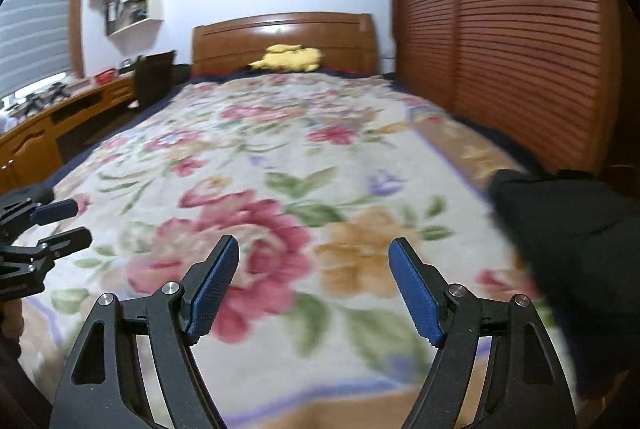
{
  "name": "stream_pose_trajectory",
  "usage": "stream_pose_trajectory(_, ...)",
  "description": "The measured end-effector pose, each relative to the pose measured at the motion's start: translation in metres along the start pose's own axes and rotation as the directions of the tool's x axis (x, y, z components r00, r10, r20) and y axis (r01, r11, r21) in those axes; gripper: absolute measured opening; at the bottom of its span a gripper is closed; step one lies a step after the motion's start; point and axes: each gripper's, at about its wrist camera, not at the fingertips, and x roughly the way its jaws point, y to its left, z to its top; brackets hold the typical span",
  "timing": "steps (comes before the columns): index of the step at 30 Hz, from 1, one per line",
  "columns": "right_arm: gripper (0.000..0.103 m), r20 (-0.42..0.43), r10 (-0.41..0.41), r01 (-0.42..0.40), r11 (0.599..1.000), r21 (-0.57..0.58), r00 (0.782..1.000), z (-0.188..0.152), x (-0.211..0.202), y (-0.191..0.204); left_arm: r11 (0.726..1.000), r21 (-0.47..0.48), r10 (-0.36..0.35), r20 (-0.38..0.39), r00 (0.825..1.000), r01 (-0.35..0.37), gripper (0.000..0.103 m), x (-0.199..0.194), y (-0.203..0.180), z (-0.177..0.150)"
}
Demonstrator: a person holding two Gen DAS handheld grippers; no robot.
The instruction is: Fold large clothes
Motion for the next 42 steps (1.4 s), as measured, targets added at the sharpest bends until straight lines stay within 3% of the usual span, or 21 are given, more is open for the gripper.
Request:
stream_pose_trajectory(8,0.079,-0.004,0.081,-0.081,0.997,-0.006,0.997,-0.003,0.039,0.066,0.992,-0.058,0.115,0.022,0.993,-0.114,0.056,-0.003,0.05,-0.028)
stream_pose_trajectory(16,0.079,0.026,0.098,-0.097,0.994,-0.048,0.995,-0.004,0.055,0.105,0.975,-0.152,0.17,0.052,0.984,-0.161,0.056,-0.009,0.084,-0.038)
stream_pose_trajectory(29,0.079,0.131,0.134,-0.125,0.989,-0.074,0.982,-0.001,0.051,0.136,0.949,-0.22,0.252,0.102,0.962,-0.225,0.056,-0.024,0.111,-0.047)
stream_pose_trajectory(42,0.079,0.138,0.133,-0.125,0.99,-0.066,0.981,-0.005,0.053,0.137,0.939,-0.239,0.277,0.097,0.956,-0.248,0.056,-0.023,0.121,-0.056)
